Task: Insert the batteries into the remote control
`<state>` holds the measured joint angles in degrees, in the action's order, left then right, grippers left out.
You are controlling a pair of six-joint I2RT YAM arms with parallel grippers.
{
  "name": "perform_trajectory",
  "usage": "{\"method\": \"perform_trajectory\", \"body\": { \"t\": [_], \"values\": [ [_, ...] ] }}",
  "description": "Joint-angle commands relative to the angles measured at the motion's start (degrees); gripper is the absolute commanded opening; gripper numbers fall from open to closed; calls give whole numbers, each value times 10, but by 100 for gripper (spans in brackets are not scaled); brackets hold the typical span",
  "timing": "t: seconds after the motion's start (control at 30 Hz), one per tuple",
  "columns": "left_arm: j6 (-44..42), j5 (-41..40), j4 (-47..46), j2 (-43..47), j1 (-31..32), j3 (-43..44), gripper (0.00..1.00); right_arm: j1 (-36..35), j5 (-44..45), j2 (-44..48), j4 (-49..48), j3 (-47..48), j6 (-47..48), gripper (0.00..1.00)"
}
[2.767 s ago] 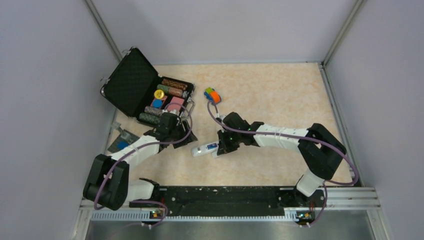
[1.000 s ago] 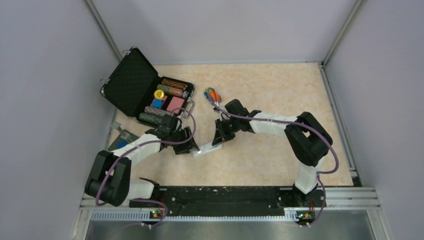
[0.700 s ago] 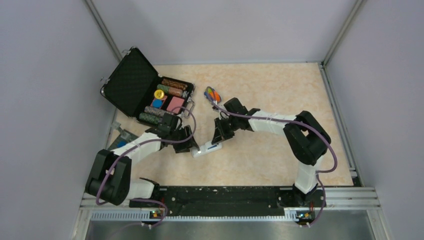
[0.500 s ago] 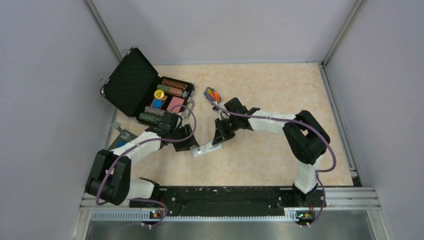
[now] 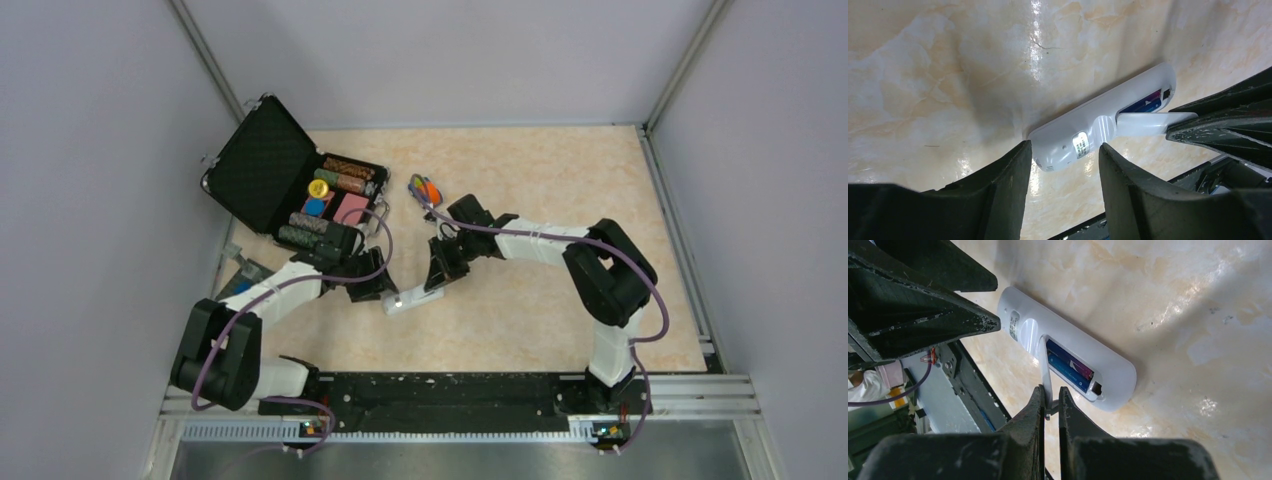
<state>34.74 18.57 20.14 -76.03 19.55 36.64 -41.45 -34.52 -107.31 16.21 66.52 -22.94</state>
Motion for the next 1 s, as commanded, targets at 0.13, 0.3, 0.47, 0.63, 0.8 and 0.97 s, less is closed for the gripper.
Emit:
{"method": "perform_trajectory", "body": {
  "t": [0.13,0.3,0.47,0.63,0.8,0.97],
  "values": [
    [-2,-6,16,27,-3,46,56,3,2,-36,26,23,20,0],
    [5,23,15,34,-4,63,55,3,-1,-50,52,31,30,0],
    [22,92,-20,19,-1,70,46,3,12,-61,71,45,42,0],
    [52,121,-54,3,2,62,40,3,34,-71,90,62,50,0],
    [83,145,-76,-15,2,57,37,3,54,-77,101,67,59,1],
    [95,160,-74,-34,2,61,30,3,78,-76,99,65,71,1]
  ]
}}
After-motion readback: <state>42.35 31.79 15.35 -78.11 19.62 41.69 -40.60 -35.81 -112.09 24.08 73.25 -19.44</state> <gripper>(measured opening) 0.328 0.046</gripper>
